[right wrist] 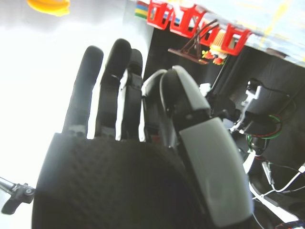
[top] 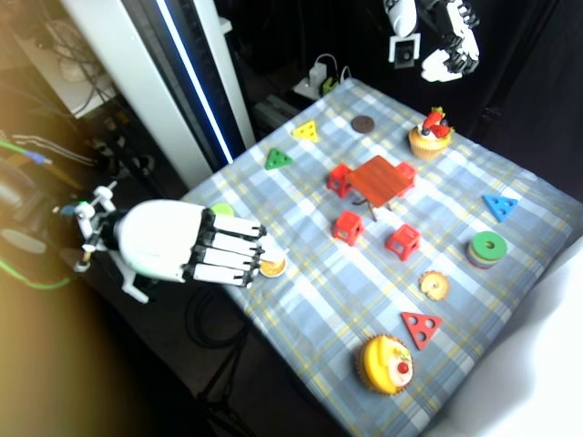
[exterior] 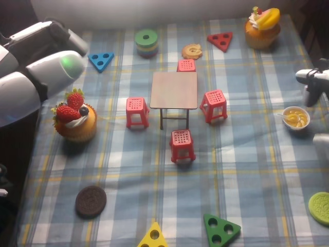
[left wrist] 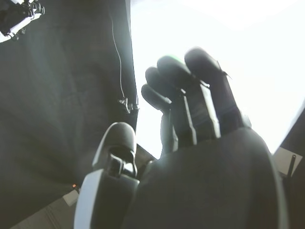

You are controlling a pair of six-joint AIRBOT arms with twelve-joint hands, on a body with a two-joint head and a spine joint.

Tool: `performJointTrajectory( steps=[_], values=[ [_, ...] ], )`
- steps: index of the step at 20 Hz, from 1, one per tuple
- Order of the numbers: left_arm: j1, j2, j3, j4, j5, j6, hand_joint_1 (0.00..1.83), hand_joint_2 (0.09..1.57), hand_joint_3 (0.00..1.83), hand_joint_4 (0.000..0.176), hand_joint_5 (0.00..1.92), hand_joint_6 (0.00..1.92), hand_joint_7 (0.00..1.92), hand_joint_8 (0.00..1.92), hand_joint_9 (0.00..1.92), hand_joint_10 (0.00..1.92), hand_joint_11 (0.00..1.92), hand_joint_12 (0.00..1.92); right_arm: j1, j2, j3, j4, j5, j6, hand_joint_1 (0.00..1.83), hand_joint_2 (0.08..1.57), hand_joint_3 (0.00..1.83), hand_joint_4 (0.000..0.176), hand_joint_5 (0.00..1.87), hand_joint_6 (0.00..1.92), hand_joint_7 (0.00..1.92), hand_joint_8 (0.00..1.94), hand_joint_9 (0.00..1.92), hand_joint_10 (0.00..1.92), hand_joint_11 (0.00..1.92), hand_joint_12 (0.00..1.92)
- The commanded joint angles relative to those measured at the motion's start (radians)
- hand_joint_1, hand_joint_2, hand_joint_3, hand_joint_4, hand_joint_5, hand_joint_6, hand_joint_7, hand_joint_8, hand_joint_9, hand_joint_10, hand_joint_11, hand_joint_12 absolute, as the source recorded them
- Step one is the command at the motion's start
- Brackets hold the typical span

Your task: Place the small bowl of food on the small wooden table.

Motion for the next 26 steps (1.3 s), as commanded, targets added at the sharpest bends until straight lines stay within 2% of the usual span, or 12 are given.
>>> performJointTrajectory(
  steps=[1,5,8,12,13,16,17,19,21,22,23,26],
  values=[
    [-0.008,-0.001,0.005,0.014,-0.12,-0.009,0.17,1.15,0.0,0.092,0.34,0.01,0.15,0.0,0.12,0.0,0.01,0.01,0.01,0.004,0.008,0.013,0.111,0.008,0.64,1.07,0.0,0.0,0.33,0.0,0.43,0.0,0.45,0.0,0.37,0.41],
    [-0.008,0.003,0.004,0.011,-0.119,-0.01,0.13,1.16,0.0,0.126,0.29,0.0,0.12,0.01,0.07,0.01,0.0,0.0,0.011,0.006,0.012,0.012,0.098,0.008,0.66,1.06,0.0,0.0,0.3,0.0,0.38,0.0,0.39,0.0,0.34,0.39],
    [-0.008,0.003,0.004,0.011,-0.111,-0.01,0.13,1.15,0.0,0.173,0.23,0.0,0.1,0.0,0.08,0.01,0.0,0.0,0.011,0.007,0.012,0.006,0.075,0.008,0.64,1.04,0.0,0.0,0.28,0.0,0.31,0.0,0.32,0.0,0.27,0.37],
    [-0.011,-0.007,0.007,0.015,-0.101,-0.011,0.12,1.15,0.0,0.176,0.22,0.0,0.1,0.0,0.06,0.0,0.0,0.0,0.024,0.007,0.021,-0.01,0.03,0.009,0.79,1.0,0.0,0.0,0.43,0.01,0.49,0.01,0.54,0.02,0.49,0.41],
    [-0.011,-0.005,0.006,0.016,-0.103,-0.012,0.11,1.15,0.0,0.164,0.23,0.0,0.11,0.0,0.06,0.0,0.0,0.0,0.038,0.005,0.028,-0.022,0.006,0.009,0.82,1.0,0.0,0.0,0.45,0.0,0.55,0.01,0.6,0.02,0.53,0.43],
    [-0.011,-0.005,0.005,0.016,-0.104,-0.014,0.14,1.15,0.0,0.16,0.24,0.0,0.13,0.01,0.07,0.0,0.02,0.01,0.093,-0.008,0.056,-0.058,-0.077,0.009,0.86,1.01,0.0,0.0,0.51,0.0,0.63,0.0,0.66,0.0,0.44,0.7],
    [-0.011,-0.006,0.005,0.016,-0.104,-0.014,0.14,1.15,0.0,0.163,0.23,0.0,0.13,0.01,0.08,0.01,0.02,0.01,0.104,-0.01,0.063,-0.065,-0.091,0.011,0.86,1.0,0.0,0.0,0.52,0.0,0.65,0.01,0.67,0.01,0.43,0.72],
    [-0.011,-0.007,0.005,0.016,-0.103,-0.017,0.15,1.15,0.0,0.158,0.22,0.0,0.14,0.01,0.1,0.01,0.04,0.02,0.139,-0.022,0.083,-0.09,-0.134,0.017,0.88,0.96,0.0,0.0,0.55,0.0,0.69,0.0,0.69,0.0,0.42,0.68],
    [-0.011,-0.009,0.006,0.016,-0.102,-0.021,0.18,1.16,0.0,0.148,0.22,0.0,0.12,0.0,0.09,0.01,0.02,0.01,0.18,-0.037,0.101,-0.12,-0.179,0.02,0.99,0.95,0.0,0.0,0.56,0.0,0.7,0.0,0.69,0.0,0.42,0.59],
    [-0.011,-0.01,0.007,0.016,-0.099,-0.022,0.17,1.15,0.0,0.154,0.22,0.0,0.11,0.0,0.08,0.0,0.01,0.01,0.204,-0.046,0.113,-0.141,-0.207,0.021,1.05,0.94,0.0,0.0,0.6,0.01,0.7,0.0,0.7,0.0,0.44,0.59],
    [-0.011,-0.011,0.007,0.017,-0.098,-0.023,0.16,1.16,0.0,0.153,0.22,0.0,0.11,0.0,0.08,0.0,0.01,0.01,0.214,-0.051,0.119,-0.152,-0.221,0.023,1.01,0.94,0.0,0.0,0.61,0.01,0.69,0.0,0.7,0.0,0.46,0.6],
    [-0.011,-0.011,0.008,0.021,-0.097,-0.031,0.15,1.16,0.0,0.169,0.21,0.0,0.1,0.0,0.09,0.0,0.01,0.01,0.255,-0.066,0.139,-0.194,-0.276,0.025,0.95,0.94,0.0,0.0,0.61,0.0,0.64,0.0,0.69,0.0,0.52,0.55]
  ],
)
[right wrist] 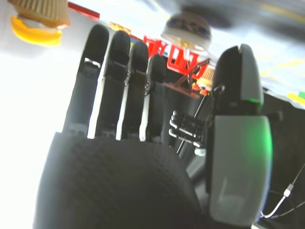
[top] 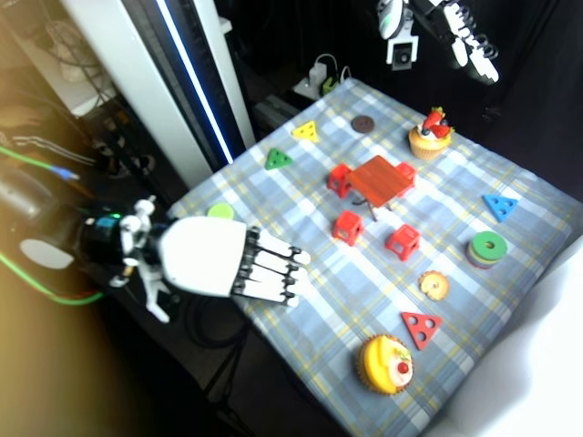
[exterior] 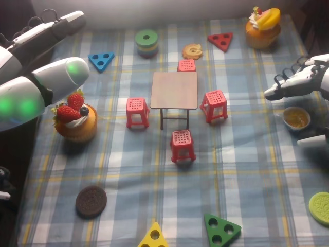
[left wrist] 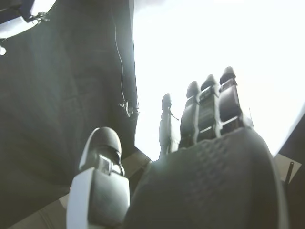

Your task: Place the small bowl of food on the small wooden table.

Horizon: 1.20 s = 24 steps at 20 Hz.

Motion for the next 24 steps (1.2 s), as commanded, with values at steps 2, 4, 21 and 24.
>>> performJointTrajectory(
  steps=[2,4,21,24],
  values=[
    [-0.01,-0.004,0.004,0.018,-0.121,-0.013,0.17,1.16,0.0,0.168,0.22,0.0,0.11,0.0,0.1,0.01,0.02,0.02,0.016,0.001,0.013,0.014,0.069,0.006,0.99,0.95,0.0,0.0,0.62,0.0,0.64,0.0,0.66,0.0,0.51,0.53],
    [-0.01,-0.004,0.005,0.016,-0.128,-0.016,0.15,1.15,0.0,0.175,0.21,0.0,0.11,0.0,0.09,0.0,0.02,0.02,0.016,0.001,0.014,0.014,0.061,0.006,1.05,0.96,0.0,0.0,0.68,0.01,0.71,0.01,0.69,0.01,0.47,0.5],
    [-0.002,-0.005,0.013,0.005,-0.136,-0.036,0.16,1.15,0.0,0.176,0.16,0.0,0.12,0.0,0.1,0.0,0.01,0.0,0.026,-0.029,0.028,0.011,0.047,0.006,1.24,1.07,0.0,0.0,1.04,0.97,1.12,0.69,1.18,0.04,0.69,1.1],
    [-0.001,-0.004,0.014,0.004,-0.135,-0.036,0.18,1.15,0.0,0.176,0.17,0.0,0.14,0.0,0.11,0.0,0.01,0.01,0.062,-0.037,0.028,-0.012,0.057,0.006,1.36,1.05,0.02,0.0,1.01,0.88,1.2,0.54,1.08,0.82,0.88,0.98]
  ],
)
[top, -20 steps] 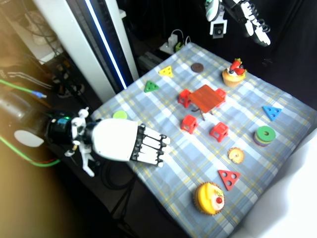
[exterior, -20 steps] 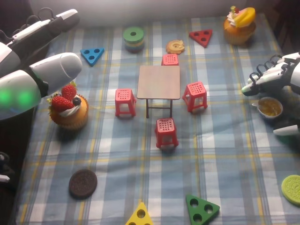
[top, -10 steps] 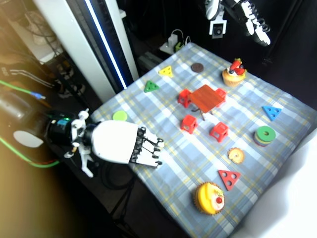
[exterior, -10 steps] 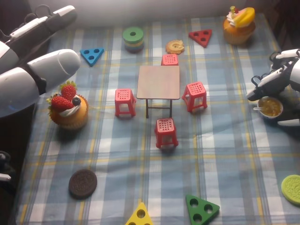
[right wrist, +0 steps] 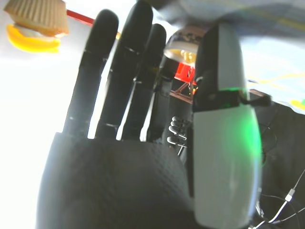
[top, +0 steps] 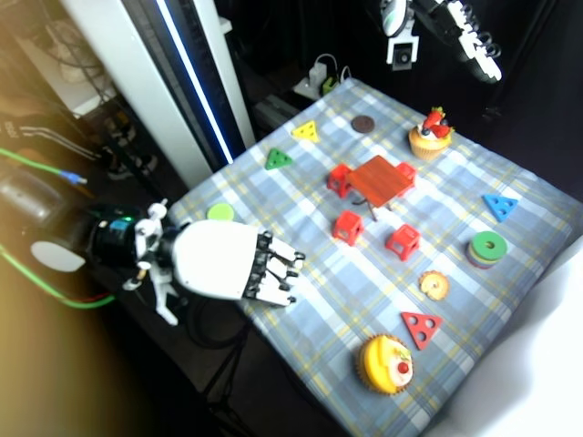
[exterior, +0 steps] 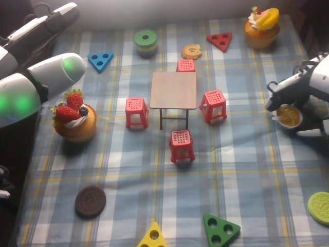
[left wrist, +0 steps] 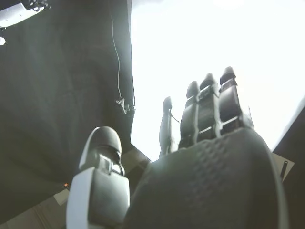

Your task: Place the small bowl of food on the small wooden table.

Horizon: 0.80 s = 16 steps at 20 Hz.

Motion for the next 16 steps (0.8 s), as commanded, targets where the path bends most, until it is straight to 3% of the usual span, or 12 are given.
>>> performJointTrajectory(
  steps=[1,3,4,5,6,8,9,11,12,13,14,16],
  values=[
    [-0.008,-0.004,0.007,0.012,-0.124,-0.009,0.17,1.15,0.0,0.176,0.16,0.0,0.12,0.0,0.09,0.0,0.0,0.0,0.022,0.0,0.004,0.01,0.101,-0.003,1.39,1.05,0.0,0.0,1.04,0.75,1.21,0.56,1.04,1.0,0.91,1.04],
    [-0.008,-0.004,0.007,0.012,-0.124,-0.009,0.17,1.15,0.0,0.176,0.18,0.01,0.12,0.0,0.1,0.0,0.01,0.01,0.061,-0.012,0.012,-0.014,0.101,-0.003,1.39,1.06,0.0,0.0,1.0,0.79,1.18,0.62,1.02,1.09,0.91,1.09],
    [-0.008,-0.004,0.008,0.012,-0.123,-0.009,0.17,1.15,0.0,0.176,0.17,0.0,0.12,0.0,0.09,0.0,0.01,0.01,0.085,-0.021,0.017,-0.029,0.101,-0.003,1.29,1.05,0.0,0.0,1.05,0.73,1.21,0.71,1.08,0.75,0.9,1.13],
    [-0.008,-0.004,0.009,0.013,-0.121,-0.009,0.17,1.15,0.0,0.176,0.17,0.0,0.12,0.0,0.11,0.01,0.01,0.01,0.103,-0.024,0.018,-0.039,0.101,-0.003,1.28,1.06,0.0,0.0,1.11,0.55,1.15,0.92,1.11,0.63,0.78,1.35],
    [-0.008,-0.004,0.009,0.013,-0.12,-0.009,0.17,1.15,0.0,0.176,0.17,0.0,0.12,0.0,0.11,0.01,0.01,0.01,0.118,-0.027,0.018,-0.048,0.101,-0.003,1.28,1.06,0.0,0.0,1.11,0.55,1.15,0.92,1.11,0.63,0.78,1.35],
    [-0.008,-0.004,0.009,0.013,-0.119,-0.009,0.18,1.14,0.0,0.176,0.18,0.0,0.13,0.0,0.11,0.01,0.01,0.01,0.166,-0.039,0.02,-0.072,0.102,-0.003,1.27,1.09,0.0,0.0,1.01,0.71,1.09,1.04,1.06,0.94,0.84,1.46],
    [-0.008,-0.004,0.009,0.013,-0.118,-0.009,0.17,1.14,0.0,0.176,0.17,0.0,0.12,0.0,0.11,0.01,0.01,0.01,0.185,-0.043,0.021,-0.084,0.102,-0.003,1.26,1.1,0.0,0.0,1.03,0.7,1.06,1.08,1.01,1.03,0.82,1.51],
    [-0.008,-0.003,0.01,0.013,-0.116,-0.009,0.16,1.15,0.0,0.169,0.19,0.01,0.12,0.0,0.09,0.0,0.01,0.01,0.228,-0.052,0.023,-0.111,0.102,-0.003,1.27,1.1,0.0,0.0,1.12,0.48,0.97,1.27,0.79,1.58,0.63,1.88],
    [-0.008,-0.003,0.011,0.013,-0.116,-0.009,0.16,1.15,0.0,0.164,0.2,0.01,0.12,0.0,0.09,0.0,0.01,0.01,0.249,-0.054,0.025,-0.124,0.102,-0.003,1.27,1.1,0.0,0.0,1.11,0.49,0.99,1.24,0.82,1.57,0.7,1.88],
    [-0.008,-0.003,0.012,0.013,-0.116,-0.009,0.17,1.15,0.0,0.173,0.19,0.0,0.13,0.0,0.08,0.0,0.01,0.01,0.299,-0.069,0.032,-0.146,0.106,0.0,1.27,1.04,0.0,0.0,1.17,0.53,1.19,0.78,1.06,0.81,0.87,1.26],
    [-0.008,-0.003,0.012,0.013,-0.116,-0.009,0.18,1.15,0.0,0.175,0.19,0.0,0.13,0.0,0.09,0.0,0.01,0.01,0.307,-0.074,0.033,-0.15,0.108,0.002,1.26,1.03,0.0,0.0,1.17,0.56,1.2,0.71,1.11,0.61,0.85,1.23],
    [-0.008,-0.002,0.012,0.013,-0.116,-0.009,0.19,1.14,0.0,0.175,0.19,0.0,0.12,0.0,0.1,0.01,0.0,0.01,0.33,-0.085,0.037,-0.163,0.11,0.005,1.29,1.04,0.0,0.0,1.22,0.38,1.16,0.89,1.15,0.68,0.85,1.35]
  ],
)
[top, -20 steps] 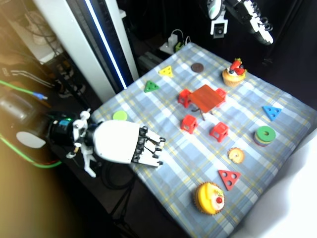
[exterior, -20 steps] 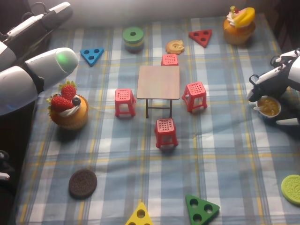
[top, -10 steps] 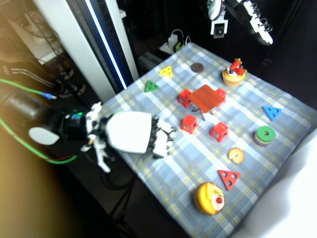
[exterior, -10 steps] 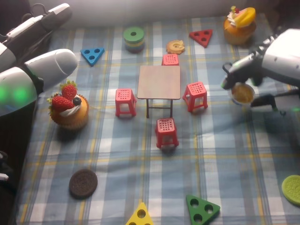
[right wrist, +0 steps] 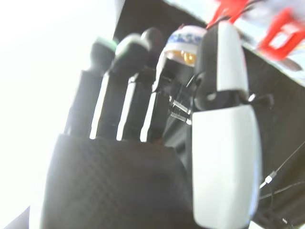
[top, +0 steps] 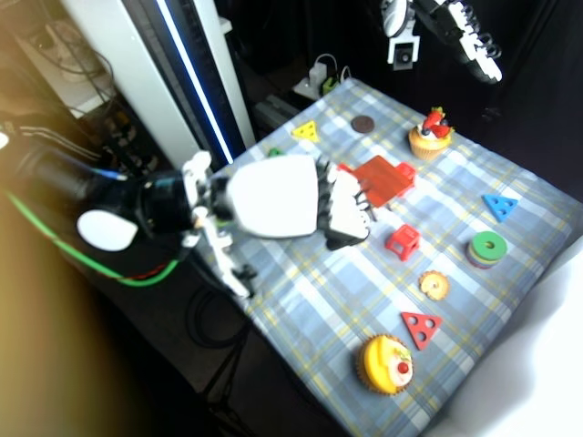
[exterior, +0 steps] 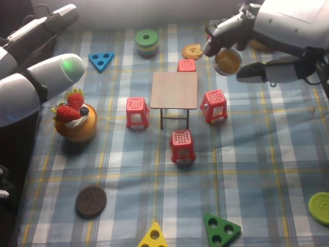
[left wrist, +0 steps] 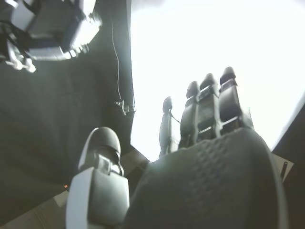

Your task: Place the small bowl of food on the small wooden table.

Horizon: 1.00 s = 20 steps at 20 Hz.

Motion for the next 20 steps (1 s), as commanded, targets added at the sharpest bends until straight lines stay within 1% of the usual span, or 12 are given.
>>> performJointTrajectory(
  steps=[1,2,5,7,8,10,12,13,14,17,18,20],
  values=[
    [-0.008,-0.001,0.006,0.011,-0.121,-0.008,0.19,1.15,0.0,0.176,0.18,0.0,0.12,0.0,0.09,0.0,0.0,0.01,0.02,-0.001,0.005,0.018,0.113,0.003,1.29,1.02,0.0,0.0,1.21,0.42,1.22,0.77,1.22,0.67,0.97,1.24],
    [-0.008,-0.001,0.006,0.011,-0.12,-0.008,0.2,1.15,0.0,0.176,0.17,0.0,0.1,0.0,0.09,0.0,0.0,0.0,0.034,-0.008,0.007,0.009,0.113,0.006,1.29,1.03,0.0,0.0,1.19,0.43,1.2,0.82,1.25,0.76,1.04,1.3],
    [-0.014,-0.002,0.009,0.015,-0.111,-0.009,0.18,1.15,0.0,0.176,0.17,0.0,0.1,0.0,0.09,0.0,0.0,0.0,0.072,-0.038,0.013,-0.014,0.113,0.015,1.25,1.05,0.0,0.011,1.07,0.8,1.19,0.68,1.27,0.44,1.01,1.14],
    [-0.017,-0.004,0.012,0.015,-0.108,-0.009,0.16,1.15,0.0,0.176,0.16,0.0,0.09,0.0,0.08,0.0,0.0,0.0,0.084,-0.058,0.018,-0.032,0.113,0.028,1.26,1.04,0.0,0.011,1.08,0.8,1.25,0.55,1.31,0.31,1.0,1.18],
    [-0.018,-0.005,0.013,0.015,-0.105,-0.009,0.16,1.15,0.0,0.176,0.16,0.0,0.1,0.0,0.09,0.0,0.0,0.0,0.091,-0.073,0.022,-0.05,0.113,0.043,1.25,1.05,0.0,0.026,1.09,0.83,1.2,0.6,1.26,0.25,0.93,1.16],
    [-0.02,-0.006,0.015,0.015,-0.1,-0.009,0.15,1.15,0.0,0.176,0.17,0.01,0.11,0.01,0.09,0.0,0.0,0.0,0.1,-0.093,0.023,-0.072,0.113,0.054,1.26,1.07,0.0,0.0,1.14,0.83,1.0,0.83,1.06,0.18,0.57,1.31],
    [-0.022,-0.006,0.016,0.015,-0.095,-0.009,0.16,1.15,0.0,0.176,0.17,0.0,0.11,0.0,0.06,0.0,0.0,0.0,0.104,-0.104,0.023,-0.094,0.112,0.066,1.28,1.05,0.0,0.0,1.09,0.66,1.17,0.82,1.38,0.38,1.05,1.34],
    [-0.024,-0.007,0.017,0.016,-0.093,-0.009,0.16,1.15,0.0,0.176,0.17,0.0,0.11,0.0,0.05,0.0,0.0,0.0,0.105,-0.107,0.023,-0.107,0.111,0.073,1.28,1.04,0.0,0.0,1.12,0.58,1.21,0.77,1.36,0.45,1.05,1.33],
    [-0.025,-0.008,0.018,0.016,-0.092,-0.009,0.15,1.14,0.0,0.176,0.17,0.0,0.11,0.0,0.04,0.0,0.0,0.0,0.105,-0.109,0.022,-0.118,0.107,0.078,1.26,1.05,0.0,0.0,1.18,0.55,1.13,0.85,1.11,0.41,0.59,1.47],
    [-0.027,-0.008,0.018,0.017,-0.091,-0.009,0.15,1.13,0.0,0.176,0.17,0.01,0.09,0.0,0.03,0.01,0.0,0.0,0.105,-0.112,0.02,-0.151,0.086,0.081,1.25,1.05,0.0,0.0,1.22,0.62,1.05,0.83,0.99,0.39,0.25,1.28],
    [-0.027,-0.008,0.018,0.017,-0.091,-0.009,0.14,1.14,0.0,0.176,0.16,0.0,0.11,0.01,0.04,0.01,0.0,0.0,0.105,-0.112,0.018,-0.16,0.077,0.082,1.25,1.03,0.0,0.026,1.24,0.57,1.14,0.7,1.05,0.36,0.3,1.25],
    [-0.027,-0.008,0.017,0.017,-0.09,-0.009,0.13,1.15,0.0,0.176,0.15,0.0,0.12,0.01,0.05,0.01,0.0,0.0,0.105,-0.111,0.017,-0.167,0.067,0.084,1.27,1.03,0.0,0.0,1.26,0.6,1.09,0.68,1.03,0.24,0.38,1.29]
  ],
)
